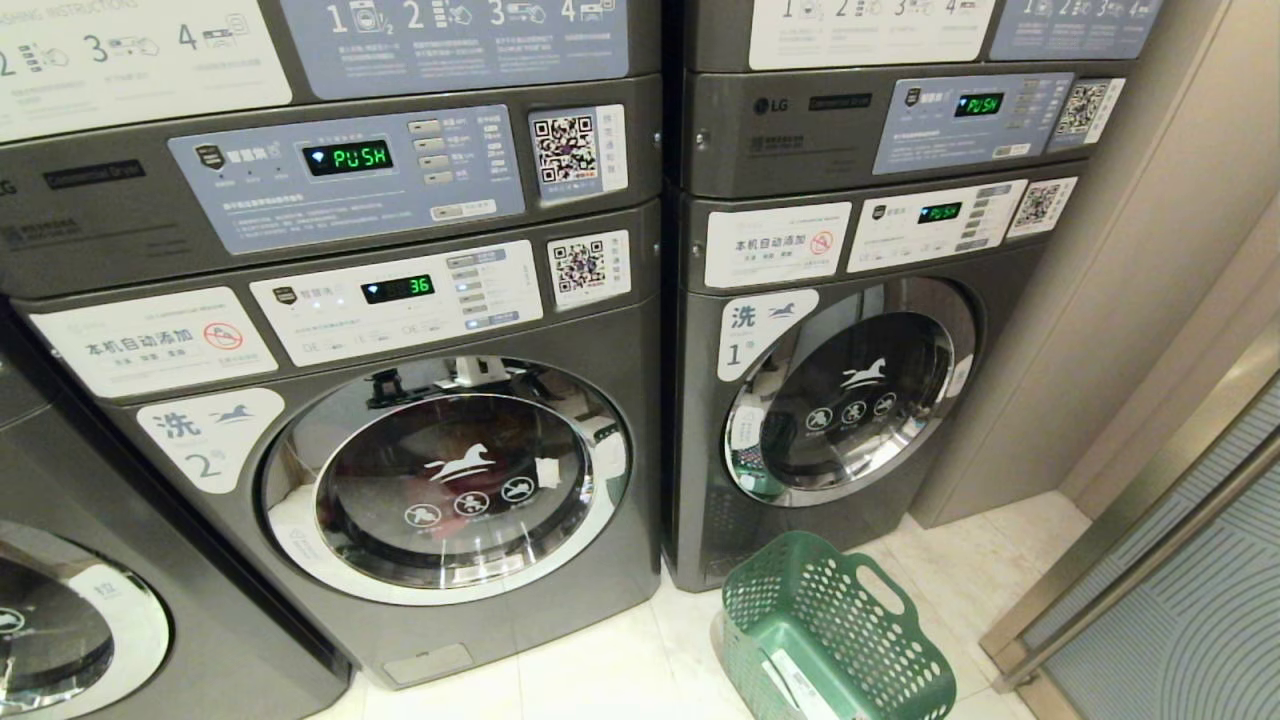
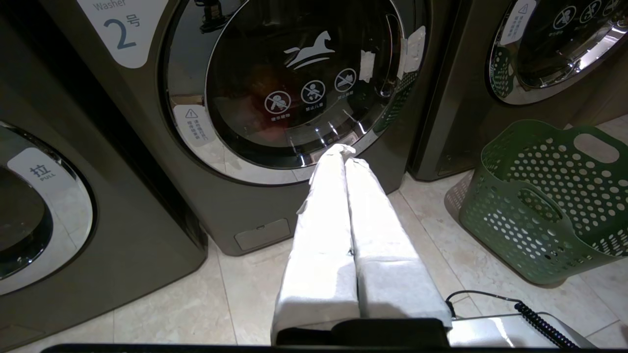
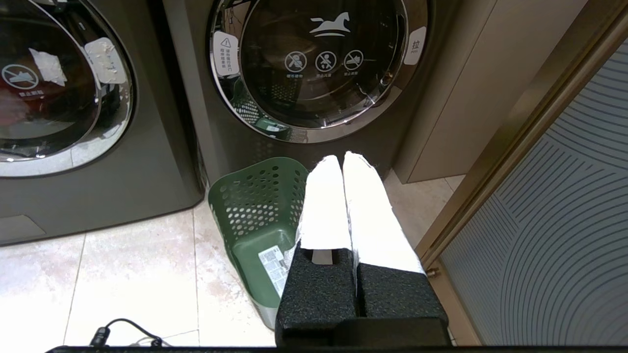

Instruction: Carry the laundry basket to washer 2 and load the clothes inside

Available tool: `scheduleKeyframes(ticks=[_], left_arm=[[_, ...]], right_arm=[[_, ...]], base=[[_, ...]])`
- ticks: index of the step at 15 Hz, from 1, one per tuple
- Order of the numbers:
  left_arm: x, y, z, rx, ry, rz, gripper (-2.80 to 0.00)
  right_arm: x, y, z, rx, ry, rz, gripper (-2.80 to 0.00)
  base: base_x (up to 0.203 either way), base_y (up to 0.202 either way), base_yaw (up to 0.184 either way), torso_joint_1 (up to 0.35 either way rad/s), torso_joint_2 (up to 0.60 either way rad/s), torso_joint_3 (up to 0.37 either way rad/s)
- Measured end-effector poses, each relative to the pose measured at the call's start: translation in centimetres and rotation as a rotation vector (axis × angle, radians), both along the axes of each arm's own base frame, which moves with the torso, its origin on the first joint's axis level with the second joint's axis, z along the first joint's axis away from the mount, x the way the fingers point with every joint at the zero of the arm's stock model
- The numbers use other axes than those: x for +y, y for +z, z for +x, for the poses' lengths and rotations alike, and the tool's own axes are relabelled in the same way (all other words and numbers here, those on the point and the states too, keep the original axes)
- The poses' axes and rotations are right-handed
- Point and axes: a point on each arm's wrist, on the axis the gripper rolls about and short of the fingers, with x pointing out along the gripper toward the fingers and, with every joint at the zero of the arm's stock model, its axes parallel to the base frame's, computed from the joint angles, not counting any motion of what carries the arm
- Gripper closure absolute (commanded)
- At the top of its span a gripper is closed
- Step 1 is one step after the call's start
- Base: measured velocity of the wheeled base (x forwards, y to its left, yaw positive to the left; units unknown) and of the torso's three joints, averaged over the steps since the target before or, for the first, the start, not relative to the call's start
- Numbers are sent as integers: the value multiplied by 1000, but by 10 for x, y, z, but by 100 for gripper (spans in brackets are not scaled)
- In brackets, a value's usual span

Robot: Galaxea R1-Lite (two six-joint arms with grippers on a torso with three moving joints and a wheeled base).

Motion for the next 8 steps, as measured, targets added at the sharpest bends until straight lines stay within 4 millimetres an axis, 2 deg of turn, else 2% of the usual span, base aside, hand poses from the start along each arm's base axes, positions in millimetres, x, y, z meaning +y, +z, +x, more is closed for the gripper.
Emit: scheduleKeyframes(ticks=[8], left_arm=[[0,0,0,-2,2,1,0]], right_arm=[[0,0,0,-2,-2,-9,0]], base=[[0,0,0,0,0,0]])
